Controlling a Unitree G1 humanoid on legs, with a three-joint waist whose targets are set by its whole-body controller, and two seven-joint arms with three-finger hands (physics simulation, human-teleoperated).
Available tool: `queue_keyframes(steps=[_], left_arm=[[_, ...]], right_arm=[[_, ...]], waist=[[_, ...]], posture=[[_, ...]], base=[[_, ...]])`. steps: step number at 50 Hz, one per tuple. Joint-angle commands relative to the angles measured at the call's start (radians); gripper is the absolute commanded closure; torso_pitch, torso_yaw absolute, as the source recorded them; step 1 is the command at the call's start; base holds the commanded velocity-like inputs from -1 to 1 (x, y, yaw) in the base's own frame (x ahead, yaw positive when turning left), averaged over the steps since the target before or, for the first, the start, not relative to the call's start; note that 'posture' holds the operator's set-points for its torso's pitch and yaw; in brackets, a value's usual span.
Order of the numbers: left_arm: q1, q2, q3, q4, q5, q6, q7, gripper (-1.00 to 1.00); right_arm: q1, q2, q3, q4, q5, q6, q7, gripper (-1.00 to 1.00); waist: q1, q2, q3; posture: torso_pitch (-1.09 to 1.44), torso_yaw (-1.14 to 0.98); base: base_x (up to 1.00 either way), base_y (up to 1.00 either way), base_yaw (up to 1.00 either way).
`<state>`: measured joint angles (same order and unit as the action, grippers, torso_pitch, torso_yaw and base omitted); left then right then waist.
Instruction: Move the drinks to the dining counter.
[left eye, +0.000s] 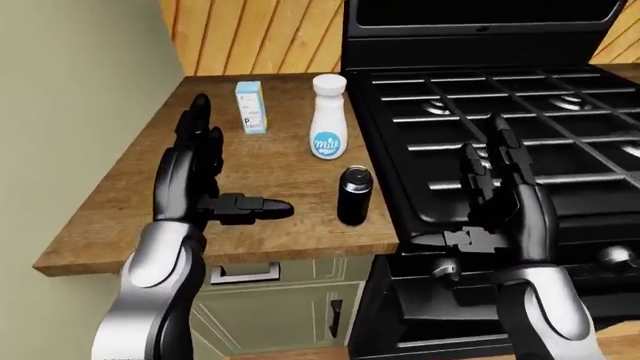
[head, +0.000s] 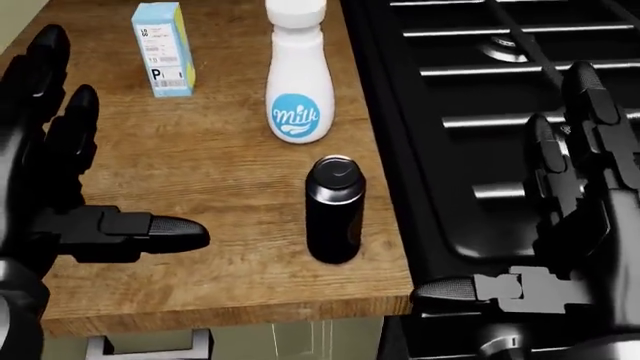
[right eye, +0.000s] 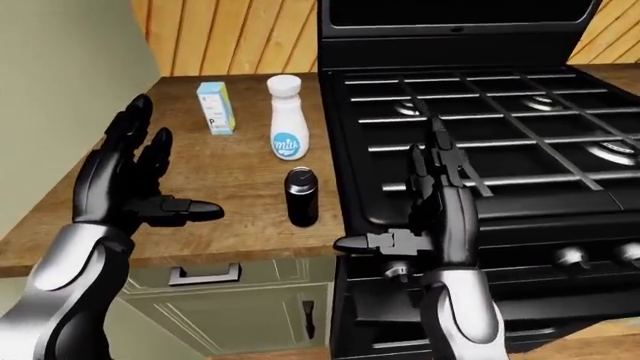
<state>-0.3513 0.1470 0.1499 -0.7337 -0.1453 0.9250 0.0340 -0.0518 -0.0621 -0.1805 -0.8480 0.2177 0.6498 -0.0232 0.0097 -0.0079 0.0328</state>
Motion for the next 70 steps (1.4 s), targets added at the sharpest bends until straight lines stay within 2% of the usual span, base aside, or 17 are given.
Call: queue_keyframes(steps=[1,3,5,7,10,13,14,15,16,18,19,26,32,44,60,67,70], left_arm=[[-0.025,0.003,0.001,-0.034,0.005,-0.035,-0.001,-1.0],[-0.023,0.001,-0.002,-0.035,0.009,-0.035,-0.004,-1.0],[-0.025,0.0,0.001,-0.028,0.01,-0.041,-0.007,-1.0],[-0.025,0.0,0.001,-0.027,0.012,-0.042,-0.008,-1.0],[-0.016,-0.004,-0.001,-0.018,0.016,-0.057,-0.011,-1.0],[-0.015,-0.003,0.008,-0.029,0.012,-0.048,-0.012,-1.0],[-0.014,-0.003,0.013,-0.036,0.008,-0.042,-0.012,-1.0],[-0.011,-0.001,0.019,-0.044,0.004,-0.039,-0.013,-1.0],[-0.01,0.001,0.029,-0.054,-0.004,-0.031,-0.014,-1.0],[-0.007,0.006,0.044,-0.065,-0.018,-0.023,-0.011,-1.0],[-0.004,0.008,0.048,-0.067,-0.023,-0.023,-0.009,-1.0],[-0.003,0.018,0.046,-0.083,-0.037,-0.014,0.002,-1.0],[-0.008,0.023,0.048,-0.083,-0.038,-0.012,0.002,-1.0],[-0.015,0.027,0.049,-0.087,-0.04,-0.004,0.005,-1.0],[-0.043,0.031,0.057,-0.099,-0.061,0.027,0.021,-1.0],[-0.029,0.031,0.057,-0.099,-0.069,0.016,0.025,-1.0],[-0.02,0.029,0.052,-0.096,-0.065,0.004,0.023,-1.0]], right_arm=[[-0.016,-0.006,-0.006,-0.039,-0.001,-0.04,0.005,-1.0],[-0.02,-0.007,-0.006,-0.041,-0.002,-0.037,0.005,-1.0],[-0.018,-0.007,-0.003,-0.038,-0.005,-0.043,0.007,-1.0],[-0.013,-0.005,0.001,-0.035,-0.009,-0.05,0.009,-1.0],[-0.01,-0.002,0.002,-0.031,-0.012,-0.055,0.011,-1.0],[-0.006,0.003,0.007,-0.024,-0.016,-0.059,0.009,-1.0],[-0.006,0.004,0.007,-0.021,-0.017,-0.064,0.008,-1.0],[-0.006,0.004,0.009,-0.025,-0.017,-0.063,0.008,-1.0],[-0.007,0.004,0.013,-0.029,-0.018,-0.062,0.007,-1.0],[-0.012,0.004,0.018,-0.036,-0.021,-0.054,0.004,-1.0],[-0.012,0.003,0.021,-0.045,-0.022,-0.047,0.004,-1.0],[-0.013,0.002,0.029,-0.055,-0.028,-0.038,0.014,-1.0],[-0.015,0.003,0.036,-0.061,-0.033,-0.031,0.027,-1.0],[-0.004,0.009,0.142,-0.054,-0.133,-0.028,0.094,-1.0],[-0.096,0.047,0.29,0.045,-0.326,0.027,0.122,-1.0],[-0.126,0.066,0.322,0.106,-0.386,0.018,0.154,-1.0],[-0.123,0.077,0.32,0.157,-0.395,-0.023,0.157,-1.0]], waist=[[-0.002,0.004,-0.007],[-0.001,-0.008,0.0],[-0.001,-0.029,0.002],[-0.009,-0.014,-0.006],[-0.008,-0.022,0.0],[-0.005,-0.006,0.003],[-0.008,0.001,0.018],[-0.016,-0.001,0.006],[-0.022,0.009,0.001],[-0.03,0.053,-0.016],[-0.029,0.024,-0.008],[-0.013,0.004,-0.027],[-0.008,0.003,-0.032],[-0.009,0.008,-0.029],[-0.01,0.014,-0.027],[-0.009,0.017,-0.028],[-0.009,0.019,-0.028]], posture=[[0.0,0.0],[0.0,0.0],[0.0,0.0],[0.0,0.0],[0.0,0.0],[0.0,0.0],[0.0,0.0],[0.0,0.0],[0.0,0.0],[0.0,0.0],[0.0,0.0],[0.0,0.0],[0.0,0.0],[0.0,0.0],[0.0,0.0],[0.0,0.0],[0.0,0.0]], base=[[0.18,0.0,0.0],[0.19,0.0,0.0],[0.19,0.0,0.0],[0.2,0.0,0.0],[0.19,0.0,0.0],[0.2,0.0,0.0],[0.0,0.0,0.0],[0.0,0.0,0.0],[0.0,0.0,0.0],[0.0,0.0,0.0],[0.0,0.0,0.0],[0.0,0.0,0.0],[0.0,0.0,0.0],[0.0,0.0,0.0],[0.0,0.0,0.0],[0.0,0.0,0.0],[0.0,0.0,0.0]])
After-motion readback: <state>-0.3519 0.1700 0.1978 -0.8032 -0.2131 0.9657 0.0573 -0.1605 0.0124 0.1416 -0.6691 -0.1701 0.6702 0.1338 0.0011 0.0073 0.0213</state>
